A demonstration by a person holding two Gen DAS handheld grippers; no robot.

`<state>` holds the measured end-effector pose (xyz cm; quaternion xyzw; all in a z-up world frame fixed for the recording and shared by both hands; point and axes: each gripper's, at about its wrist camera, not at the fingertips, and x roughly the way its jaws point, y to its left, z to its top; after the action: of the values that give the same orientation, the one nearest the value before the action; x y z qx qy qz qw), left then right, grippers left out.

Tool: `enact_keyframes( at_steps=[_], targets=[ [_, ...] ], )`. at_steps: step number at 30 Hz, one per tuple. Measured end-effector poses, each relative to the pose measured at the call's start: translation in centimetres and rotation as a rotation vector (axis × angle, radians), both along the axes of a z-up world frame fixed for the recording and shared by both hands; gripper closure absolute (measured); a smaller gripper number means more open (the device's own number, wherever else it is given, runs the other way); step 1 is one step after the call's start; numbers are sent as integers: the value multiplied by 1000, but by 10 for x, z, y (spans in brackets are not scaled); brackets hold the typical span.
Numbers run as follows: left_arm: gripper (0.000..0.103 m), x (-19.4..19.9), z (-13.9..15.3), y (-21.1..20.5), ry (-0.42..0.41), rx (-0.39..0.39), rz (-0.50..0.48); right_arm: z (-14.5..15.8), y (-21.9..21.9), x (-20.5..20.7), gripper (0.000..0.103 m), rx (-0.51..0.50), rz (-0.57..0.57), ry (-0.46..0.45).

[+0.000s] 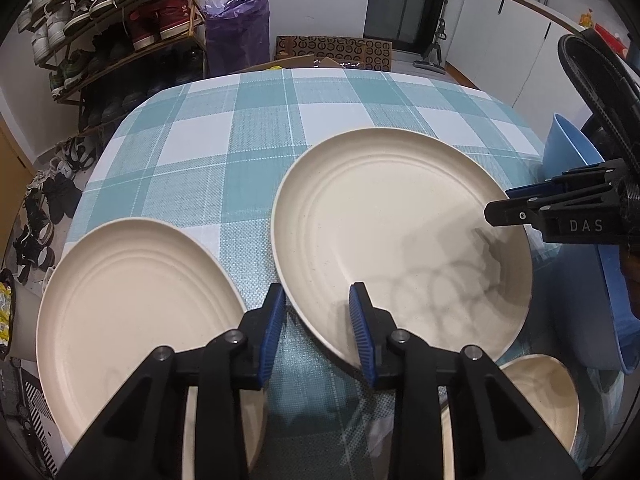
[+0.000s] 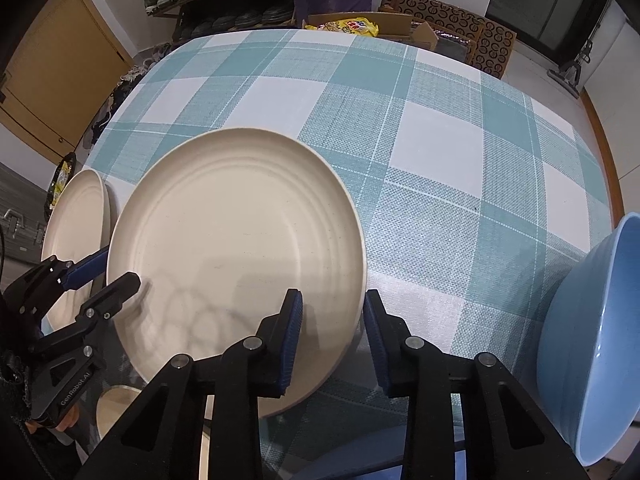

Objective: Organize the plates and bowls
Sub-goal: 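Lift the large cream plate off the table with both grippers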

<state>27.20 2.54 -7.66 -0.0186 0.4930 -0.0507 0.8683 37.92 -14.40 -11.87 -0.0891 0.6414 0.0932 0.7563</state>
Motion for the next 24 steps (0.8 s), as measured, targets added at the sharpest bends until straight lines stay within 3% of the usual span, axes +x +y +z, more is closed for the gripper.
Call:
enact_keyframes(
  at_steps=[6,24],
  targets=[
    [76,-2,4,2,-17,4,7,5,-2,-3,79,-9,5,-26],
    [76,-18,29,4,-108,17,23,31,3,-19,79,11,37,-136]
  ],
)
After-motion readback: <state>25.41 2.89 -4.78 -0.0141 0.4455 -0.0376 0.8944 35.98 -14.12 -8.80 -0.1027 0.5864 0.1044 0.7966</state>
